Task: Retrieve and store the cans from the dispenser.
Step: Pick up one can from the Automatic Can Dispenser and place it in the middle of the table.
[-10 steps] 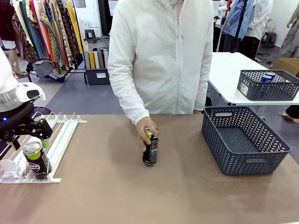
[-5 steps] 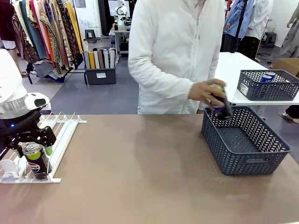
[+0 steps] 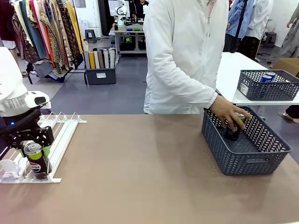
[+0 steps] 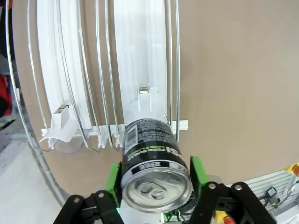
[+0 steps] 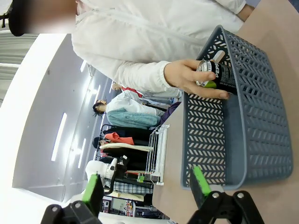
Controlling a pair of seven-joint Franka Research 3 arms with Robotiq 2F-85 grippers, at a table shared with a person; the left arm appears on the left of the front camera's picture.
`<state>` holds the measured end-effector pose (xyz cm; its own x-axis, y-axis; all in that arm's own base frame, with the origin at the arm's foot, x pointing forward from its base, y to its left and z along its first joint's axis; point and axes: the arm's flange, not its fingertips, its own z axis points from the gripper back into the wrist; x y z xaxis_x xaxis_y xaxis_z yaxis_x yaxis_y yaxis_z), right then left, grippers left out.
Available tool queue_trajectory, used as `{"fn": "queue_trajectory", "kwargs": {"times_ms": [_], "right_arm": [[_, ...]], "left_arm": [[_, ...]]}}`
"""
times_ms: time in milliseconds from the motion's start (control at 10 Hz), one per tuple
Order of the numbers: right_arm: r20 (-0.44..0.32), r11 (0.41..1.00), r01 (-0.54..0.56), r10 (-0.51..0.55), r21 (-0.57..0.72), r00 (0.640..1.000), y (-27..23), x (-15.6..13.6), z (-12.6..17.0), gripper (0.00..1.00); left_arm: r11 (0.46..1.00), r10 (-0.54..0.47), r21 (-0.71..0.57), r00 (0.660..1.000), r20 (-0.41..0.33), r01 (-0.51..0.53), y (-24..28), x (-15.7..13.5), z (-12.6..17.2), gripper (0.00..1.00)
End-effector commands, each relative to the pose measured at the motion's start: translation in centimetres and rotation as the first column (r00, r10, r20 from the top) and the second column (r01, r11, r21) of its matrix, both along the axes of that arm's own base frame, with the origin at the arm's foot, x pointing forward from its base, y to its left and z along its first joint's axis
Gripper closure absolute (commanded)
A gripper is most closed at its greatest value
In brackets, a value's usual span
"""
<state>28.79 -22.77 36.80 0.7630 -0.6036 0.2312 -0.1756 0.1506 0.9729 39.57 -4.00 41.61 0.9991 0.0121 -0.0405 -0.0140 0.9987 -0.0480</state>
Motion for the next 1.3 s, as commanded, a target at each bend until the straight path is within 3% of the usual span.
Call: {"fn": "queue_trajectory", "kwargs": {"times_ms": [0, 400, 600, 900, 1100, 1200], "right_arm": [[-0.006, 1.000, -0.006, 0.006, 0.005, 1.000, 0.1, -0.2, 0.3, 0.00], [-0.006, 1.000, -0.006, 0.006, 0.005, 1.000, 0.1, -0.2, 0.3, 0.00], [-0.006, 1.000, -0.006, 0.006, 0.005, 1.000, 0.1, -0.2, 0.3, 0.00], [-0.006, 1.000, -0.006, 0.006, 0.005, 1.000, 0.1, -0.2, 0.3, 0.00], [-0.006, 1.000, -0.006, 0.006, 0.005, 1.000, 0.1, -0.2, 0.3, 0.00], [-0.006, 1.000, -0.006, 0.006, 0.005, 1.000, 0.1, -0.2, 0.3, 0.00]], "left_arm": [[1.000, 0.000, 0.015, 1.000, -0.004, 0.000, 0.2, 0.3, 0.2, 1.00], [1.000, 0.010, 0.017, 1.000, 0.011, -0.010, 0.4, 0.3, 0.5, 1.00], [0.999, 0.022, 0.029, 0.998, 0.058, -0.024, 0.9, -0.1, 2.6, 1.00], [1.000, -0.026, -0.001, 0.970, 0.240, 0.027, 1.2, -2.7, 10.7, 1.00], [0.975, -0.032, -0.196, 0.935, 0.352, 0.107, 1.2, -6.0, 16.1, 1.00], [0.949, 0.001, -0.295, 0.935, 0.355, 0.112, 1.3, -7.5, 17.4, 1.00]]}}
